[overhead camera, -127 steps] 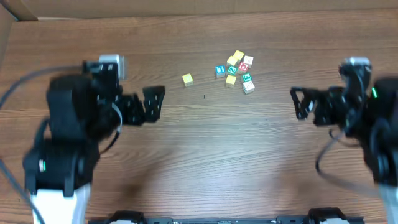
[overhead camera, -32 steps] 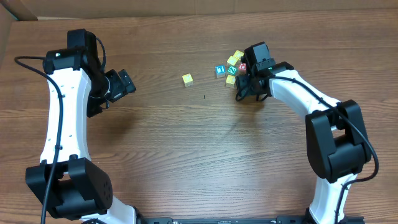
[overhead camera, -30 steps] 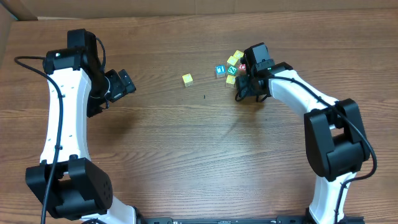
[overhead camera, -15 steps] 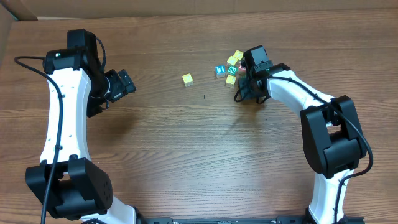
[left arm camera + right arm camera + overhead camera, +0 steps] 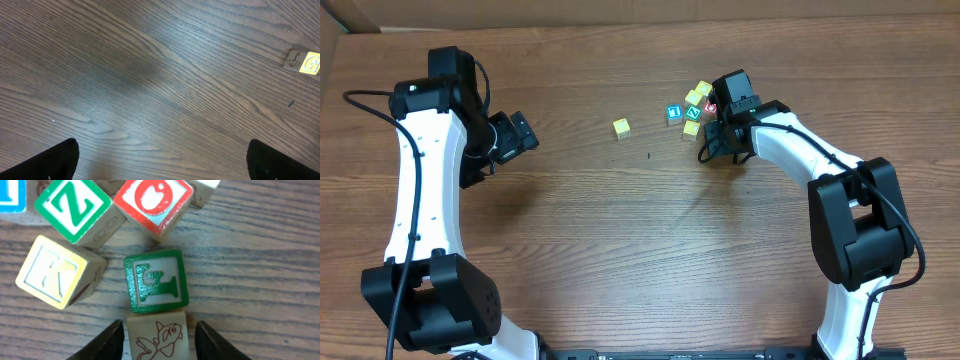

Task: Flip 4 blocks
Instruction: 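Lower the right gripper and grasp the green E block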

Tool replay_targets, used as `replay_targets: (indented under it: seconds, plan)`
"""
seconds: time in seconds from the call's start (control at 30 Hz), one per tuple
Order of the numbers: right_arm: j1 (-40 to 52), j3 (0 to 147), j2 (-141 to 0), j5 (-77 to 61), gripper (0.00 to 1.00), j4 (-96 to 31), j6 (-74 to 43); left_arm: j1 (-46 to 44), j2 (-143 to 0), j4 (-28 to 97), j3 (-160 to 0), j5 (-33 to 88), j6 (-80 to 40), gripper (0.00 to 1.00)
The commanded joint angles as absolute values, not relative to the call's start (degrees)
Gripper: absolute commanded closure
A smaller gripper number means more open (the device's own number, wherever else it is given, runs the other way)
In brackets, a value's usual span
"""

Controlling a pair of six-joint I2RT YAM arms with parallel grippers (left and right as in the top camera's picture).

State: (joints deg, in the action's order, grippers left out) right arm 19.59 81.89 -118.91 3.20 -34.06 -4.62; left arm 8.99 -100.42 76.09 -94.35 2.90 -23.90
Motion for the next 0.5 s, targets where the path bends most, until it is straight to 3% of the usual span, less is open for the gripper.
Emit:
replay_targets:
  seconds: [0.0, 0.4, 0.43, 0.47]
  plan:
    - [19.9, 81.9, -116.7, 3.4, 0.60, -33.9, -4.7, 8.9, -100.6, 76.2, -95.4, 2.3, -24.7, 0.00]
    - [19.9, 83.0, -113.8, 3.4, 0.62, -40.1, -4.7, 8.9, -100.6, 76.2, -95.4, 2.3, -24.7, 0.00]
    - [19.9, 83.0, -113.2, 3.4, 0.54, -40.1, -4.7, 8.9, -100.6, 76.2, -95.4, 2.3, -24.7, 0.00]
    - [19.9, 83.0, -112.7, 3.4, 0.30, -40.0, -4.7, 8.9, -100.6, 76.2, -95.4, 2.3, -24.7, 0.00]
